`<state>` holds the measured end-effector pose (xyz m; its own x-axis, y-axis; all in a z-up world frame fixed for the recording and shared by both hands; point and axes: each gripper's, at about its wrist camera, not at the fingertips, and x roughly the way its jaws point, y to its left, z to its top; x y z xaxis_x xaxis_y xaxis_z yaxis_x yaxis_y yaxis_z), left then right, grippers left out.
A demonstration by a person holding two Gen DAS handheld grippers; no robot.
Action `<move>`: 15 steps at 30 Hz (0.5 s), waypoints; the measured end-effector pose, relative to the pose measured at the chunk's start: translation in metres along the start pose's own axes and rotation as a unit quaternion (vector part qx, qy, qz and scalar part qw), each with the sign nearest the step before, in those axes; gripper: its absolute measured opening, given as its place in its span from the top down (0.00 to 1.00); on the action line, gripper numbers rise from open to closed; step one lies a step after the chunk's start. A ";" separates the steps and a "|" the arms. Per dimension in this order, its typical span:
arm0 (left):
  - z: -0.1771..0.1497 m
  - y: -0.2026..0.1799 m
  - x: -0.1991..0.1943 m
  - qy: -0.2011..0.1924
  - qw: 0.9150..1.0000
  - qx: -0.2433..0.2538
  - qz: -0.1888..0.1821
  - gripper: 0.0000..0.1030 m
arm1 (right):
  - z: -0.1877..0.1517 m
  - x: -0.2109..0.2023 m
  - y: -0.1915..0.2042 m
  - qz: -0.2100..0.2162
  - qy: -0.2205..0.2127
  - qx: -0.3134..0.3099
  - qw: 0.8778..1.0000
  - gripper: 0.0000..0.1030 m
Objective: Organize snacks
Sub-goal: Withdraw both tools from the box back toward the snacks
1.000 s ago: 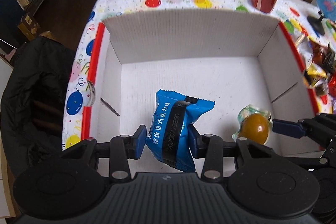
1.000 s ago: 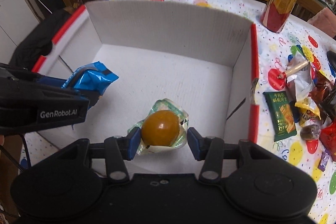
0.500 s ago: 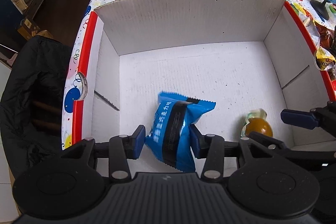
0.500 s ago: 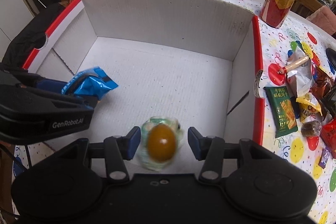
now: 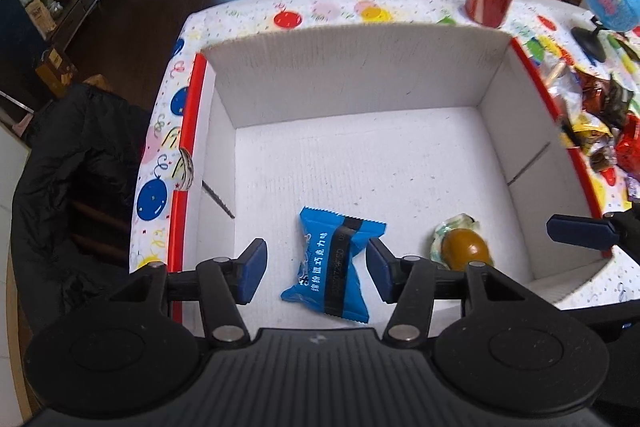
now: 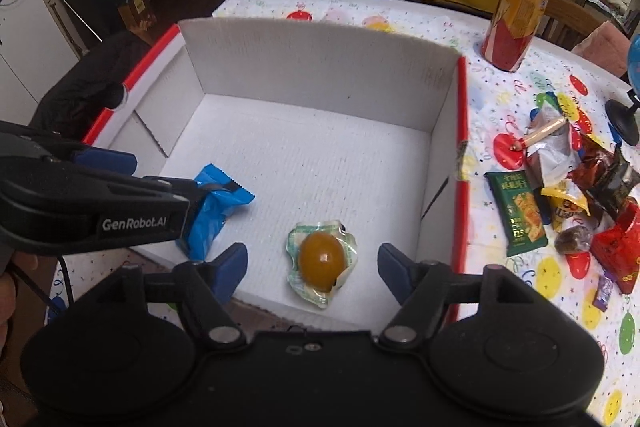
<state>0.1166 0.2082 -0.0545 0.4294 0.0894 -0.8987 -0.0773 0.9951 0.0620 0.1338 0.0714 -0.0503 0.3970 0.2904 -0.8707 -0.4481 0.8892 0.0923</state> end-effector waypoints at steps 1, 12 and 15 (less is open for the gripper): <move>-0.001 -0.001 -0.004 -0.006 1.000 0.004 0.000 0.48 | -0.001 -0.004 0.000 -0.001 -0.003 0.001 1.000 0.25; -0.009 -0.011 -0.050 -0.060 0.998 0.015 -0.020 0.40 | -0.011 -0.053 -0.011 -0.006 -0.047 0.018 0.999 0.15; -0.011 -0.016 -0.062 -0.069 0.997 0.014 -0.029 0.39 | -0.016 -0.068 -0.019 -0.008 -0.058 0.028 0.998 0.14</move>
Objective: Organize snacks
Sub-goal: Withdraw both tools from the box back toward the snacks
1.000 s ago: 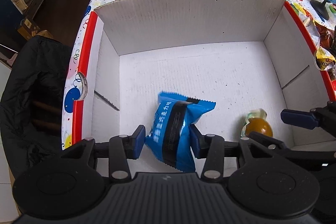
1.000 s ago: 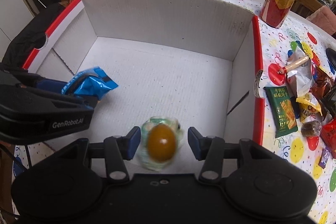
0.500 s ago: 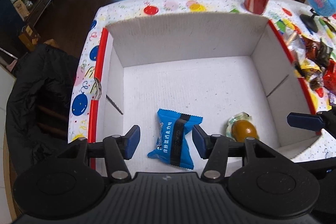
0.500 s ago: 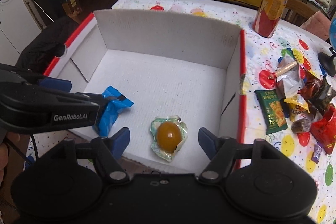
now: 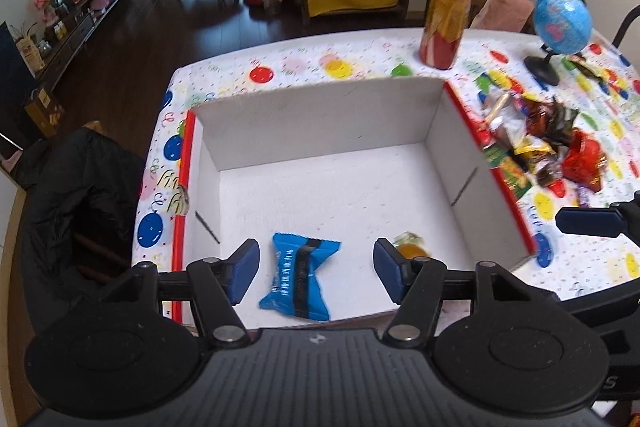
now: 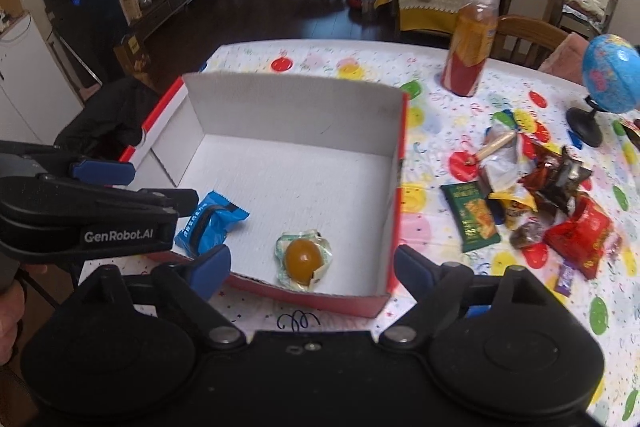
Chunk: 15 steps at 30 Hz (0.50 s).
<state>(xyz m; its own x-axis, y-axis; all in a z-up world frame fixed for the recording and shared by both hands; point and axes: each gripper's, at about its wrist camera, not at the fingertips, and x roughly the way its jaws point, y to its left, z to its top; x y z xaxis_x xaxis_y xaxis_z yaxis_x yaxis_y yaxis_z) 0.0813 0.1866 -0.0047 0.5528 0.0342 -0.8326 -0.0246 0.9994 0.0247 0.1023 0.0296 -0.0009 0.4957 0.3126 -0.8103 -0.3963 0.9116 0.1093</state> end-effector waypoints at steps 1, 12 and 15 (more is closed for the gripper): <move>0.000 -0.002 -0.004 -0.003 1.000 -0.002 -0.002 0.39 | -0.001 -0.005 -0.003 0.000 -0.004 0.004 1.000 0.14; -0.001 -0.044 -0.031 -0.030 0.999 -0.001 -0.040 0.26 | -0.020 -0.047 -0.059 -0.003 -0.033 0.044 0.998 0.01; 0.000 -0.061 -0.034 -0.036 0.998 -0.002 -0.048 0.20 | -0.026 -0.056 -0.076 -0.007 -0.039 0.050 0.998 0.01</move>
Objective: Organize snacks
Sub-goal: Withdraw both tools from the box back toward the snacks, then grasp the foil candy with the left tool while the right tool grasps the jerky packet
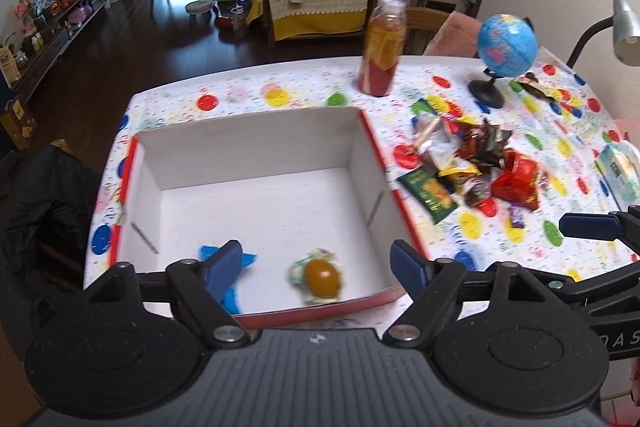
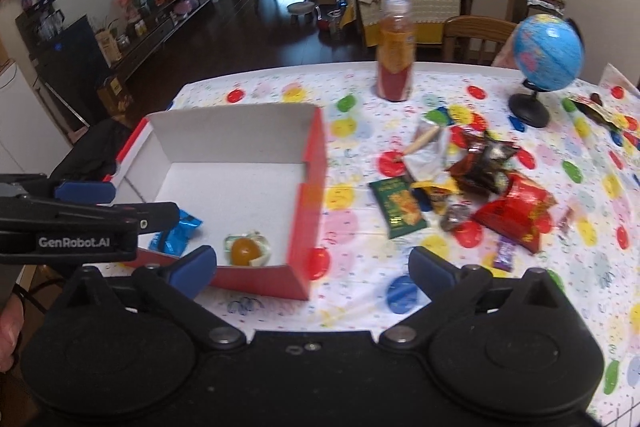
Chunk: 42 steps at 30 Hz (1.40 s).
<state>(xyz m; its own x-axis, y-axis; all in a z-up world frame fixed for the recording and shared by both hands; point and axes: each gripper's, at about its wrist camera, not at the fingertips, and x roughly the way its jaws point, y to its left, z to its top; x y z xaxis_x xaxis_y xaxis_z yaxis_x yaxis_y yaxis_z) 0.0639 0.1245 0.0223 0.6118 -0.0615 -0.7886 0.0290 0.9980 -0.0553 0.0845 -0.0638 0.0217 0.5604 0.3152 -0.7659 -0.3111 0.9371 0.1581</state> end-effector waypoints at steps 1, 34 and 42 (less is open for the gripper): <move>0.001 -0.007 0.000 -0.002 1.000 0.001 -0.001 0.18 | -0.001 -0.003 -0.006 0.002 -0.001 0.001 1.000 0.01; 0.023 -0.190 0.122 0.031 0.999 0.006 0.006 0.00 | -0.012 0.041 -0.287 -0.077 0.042 0.092 0.992 0.05; 0.029 -0.215 0.163 0.047 0.998 0.021 0.020 0.00 | -0.007 0.078 -0.318 -0.102 0.052 0.113 0.987 0.15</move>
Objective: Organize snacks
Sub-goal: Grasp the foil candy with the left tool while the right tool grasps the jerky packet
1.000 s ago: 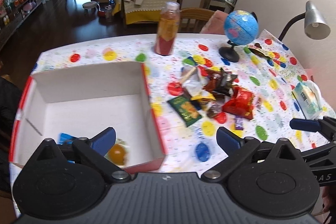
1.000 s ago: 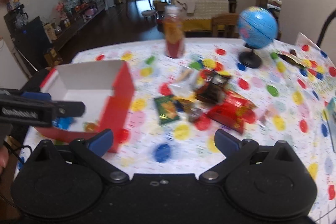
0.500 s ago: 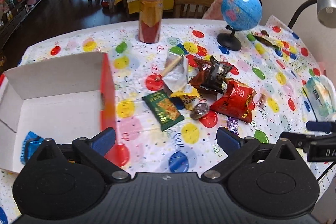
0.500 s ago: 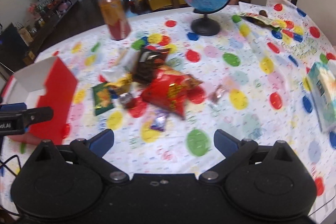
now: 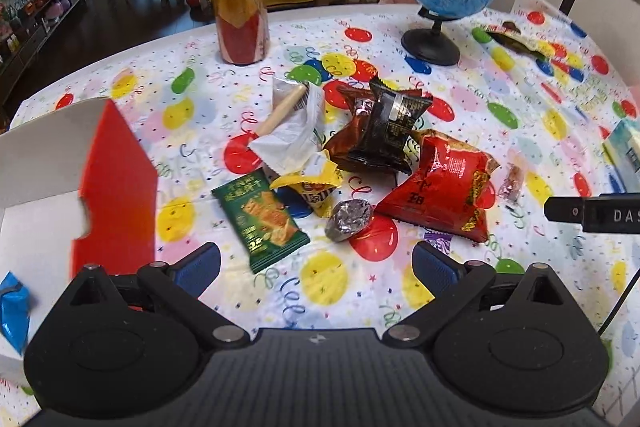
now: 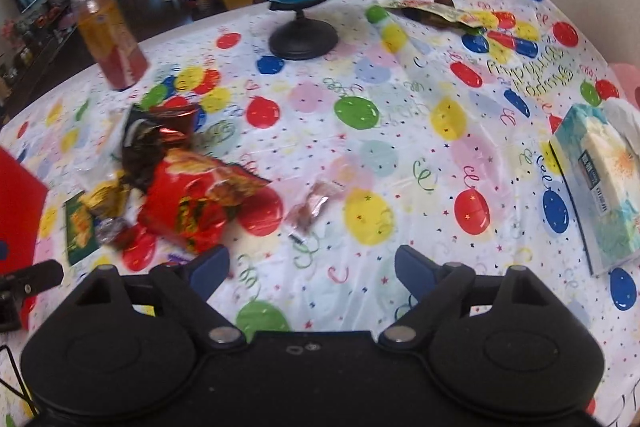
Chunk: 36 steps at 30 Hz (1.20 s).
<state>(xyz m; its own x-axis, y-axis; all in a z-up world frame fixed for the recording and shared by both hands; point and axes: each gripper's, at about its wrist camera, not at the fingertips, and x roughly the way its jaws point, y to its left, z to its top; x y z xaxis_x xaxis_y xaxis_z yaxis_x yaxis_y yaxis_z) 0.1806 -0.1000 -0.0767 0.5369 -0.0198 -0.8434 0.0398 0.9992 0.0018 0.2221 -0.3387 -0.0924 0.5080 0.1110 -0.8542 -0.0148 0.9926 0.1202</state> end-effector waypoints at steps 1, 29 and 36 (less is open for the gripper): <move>0.001 -0.002 0.005 0.002 1.000 0.002 0.003 0.00 | 0.001 0.006 -0.001 -0.005 0.002 0.002 1.000 0.16; 0.018 -0.014 0.079 0.063 0.998 -0.004 -0.030 0.70 | 0.024 0.073 -0.006 -0.008 0.030 0.039 0.999 0.83; 0.017 -0.007 0.077 0.065 0.997 -0.013 -0.040 0.71 | 0.018 0.065 -0.004 0.007 0.022 0.034 0.999 0.90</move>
<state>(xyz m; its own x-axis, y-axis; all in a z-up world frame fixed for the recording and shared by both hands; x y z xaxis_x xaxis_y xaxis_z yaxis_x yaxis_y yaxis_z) 0.2356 -0.1093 -0.1325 0.4183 -0.0972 -0.9031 0.0557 0.9951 -0.0814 0.2713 -0.3361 -0.1394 0.4696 0.1292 -0.8734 0.0377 0.9854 0.1661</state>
